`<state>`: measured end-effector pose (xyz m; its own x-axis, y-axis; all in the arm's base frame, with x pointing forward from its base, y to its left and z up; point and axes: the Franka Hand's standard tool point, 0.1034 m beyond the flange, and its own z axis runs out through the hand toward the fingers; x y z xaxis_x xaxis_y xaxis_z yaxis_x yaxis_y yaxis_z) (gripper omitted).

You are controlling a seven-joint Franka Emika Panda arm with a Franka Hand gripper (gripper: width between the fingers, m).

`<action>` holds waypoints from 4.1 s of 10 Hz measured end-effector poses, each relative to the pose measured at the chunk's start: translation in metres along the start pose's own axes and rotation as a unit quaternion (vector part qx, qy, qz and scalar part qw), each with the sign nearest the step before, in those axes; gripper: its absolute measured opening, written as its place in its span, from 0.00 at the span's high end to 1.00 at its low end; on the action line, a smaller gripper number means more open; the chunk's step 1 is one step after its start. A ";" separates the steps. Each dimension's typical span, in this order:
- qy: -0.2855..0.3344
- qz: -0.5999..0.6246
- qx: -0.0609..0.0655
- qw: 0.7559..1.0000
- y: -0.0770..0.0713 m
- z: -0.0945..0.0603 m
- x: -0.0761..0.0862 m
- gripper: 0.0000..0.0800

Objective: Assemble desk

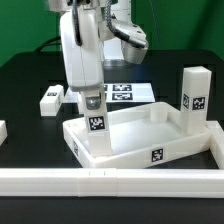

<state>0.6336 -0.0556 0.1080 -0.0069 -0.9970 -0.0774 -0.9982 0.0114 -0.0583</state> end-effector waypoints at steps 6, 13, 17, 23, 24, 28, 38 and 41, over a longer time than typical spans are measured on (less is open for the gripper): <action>0.000 -0.242 -0.002 0.970 0.000 0.001 -0.006 0.20; 0.006 -0.559 -0.015 0.829 -0.002 0.001 -0.009 0.19; 0.023 -0.638 -0.026 0.770 -0.004 0.001 -0.011 0.19; 0.023 -0.630 -0.026 0.776 -0.004 0.002 -0.011 0.64; 0.022 -0.625 -0.025 0.780 -0.004 0.002 -0.011 0.64; 0.019 -0.430 -0.009 0.903 -0.005 0.003 -0.015 0.64; 0.012 -0.189 0.002 0.982 -0.008 0.004 -0.031 0.37; 0.012 -0.320 -0.001 0.947 -0.008 0.005 -0.039 0.20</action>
Offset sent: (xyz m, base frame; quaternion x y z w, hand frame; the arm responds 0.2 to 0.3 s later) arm -0.0023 0.0025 0.0017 -0.0071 -0.0004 -0.2330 0.9725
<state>0.6419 -0.0169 0.1061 0.5978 -0.8016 -0.0047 -0.7990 -0.5954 -0.0847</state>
